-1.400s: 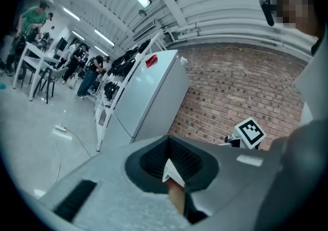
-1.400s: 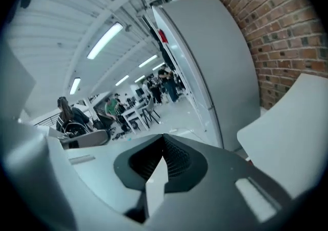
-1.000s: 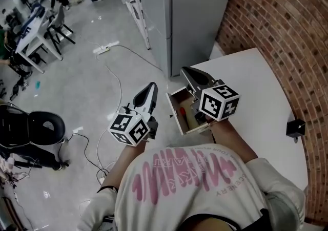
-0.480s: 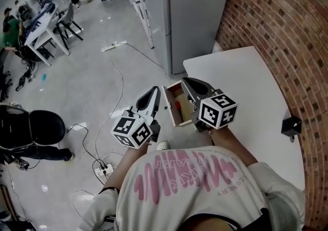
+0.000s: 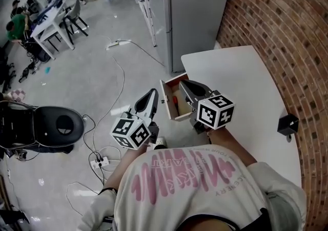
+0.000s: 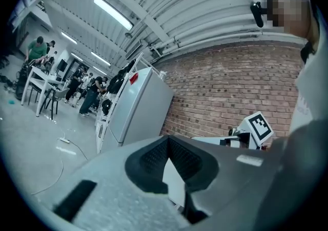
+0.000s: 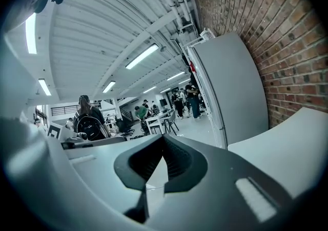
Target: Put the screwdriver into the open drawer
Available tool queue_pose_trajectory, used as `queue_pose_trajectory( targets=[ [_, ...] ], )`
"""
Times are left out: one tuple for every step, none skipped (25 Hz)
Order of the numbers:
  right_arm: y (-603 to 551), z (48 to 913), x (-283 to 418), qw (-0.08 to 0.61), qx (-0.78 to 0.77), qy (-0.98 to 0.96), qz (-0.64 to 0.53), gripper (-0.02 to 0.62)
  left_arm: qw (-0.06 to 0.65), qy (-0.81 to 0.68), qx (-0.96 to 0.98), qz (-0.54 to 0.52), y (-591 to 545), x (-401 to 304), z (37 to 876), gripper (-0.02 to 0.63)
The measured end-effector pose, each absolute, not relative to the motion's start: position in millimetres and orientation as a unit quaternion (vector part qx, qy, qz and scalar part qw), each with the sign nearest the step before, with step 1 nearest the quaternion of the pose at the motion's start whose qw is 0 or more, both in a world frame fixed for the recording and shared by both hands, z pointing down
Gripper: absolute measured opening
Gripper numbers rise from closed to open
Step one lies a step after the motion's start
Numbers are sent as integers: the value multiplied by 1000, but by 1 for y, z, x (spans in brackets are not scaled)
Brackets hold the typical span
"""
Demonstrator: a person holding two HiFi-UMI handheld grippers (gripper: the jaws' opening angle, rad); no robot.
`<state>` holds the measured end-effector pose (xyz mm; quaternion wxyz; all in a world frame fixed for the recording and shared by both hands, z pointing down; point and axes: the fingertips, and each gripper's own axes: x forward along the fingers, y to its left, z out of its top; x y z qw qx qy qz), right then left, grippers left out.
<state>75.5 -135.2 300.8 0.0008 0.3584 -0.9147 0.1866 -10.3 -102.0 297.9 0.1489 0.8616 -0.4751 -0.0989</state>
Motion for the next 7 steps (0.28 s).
queue_pose_trajectory(
  targets=[
    [-132,302,77,1,357,-915,187,12,148,-477,861,-98,-98,-9,298,2],
    [-130,303,78,1,355,-916,188,12,146,-478,861,-97,-95,-8,298,2],
    [-127,304,79,1,354,-916,189,12,144,-479,860,-96,-92,-7,297,2],
    [-125,304,80,2,353,-916,189,12,143,-481,860,-96,-90,-6,297,2],
    [-123,304,81,2,353,-917,189,12,142,-482,859,-96,-87,-6,296,2],
    [-121,304,82,1,352,-917,189,12,141,-484,859,-95,-85,-6,295,2],
    [-118,304,83,1,351,-917,189,12,140,-485,858,-95,-83,-5,295,2]
  ],
)
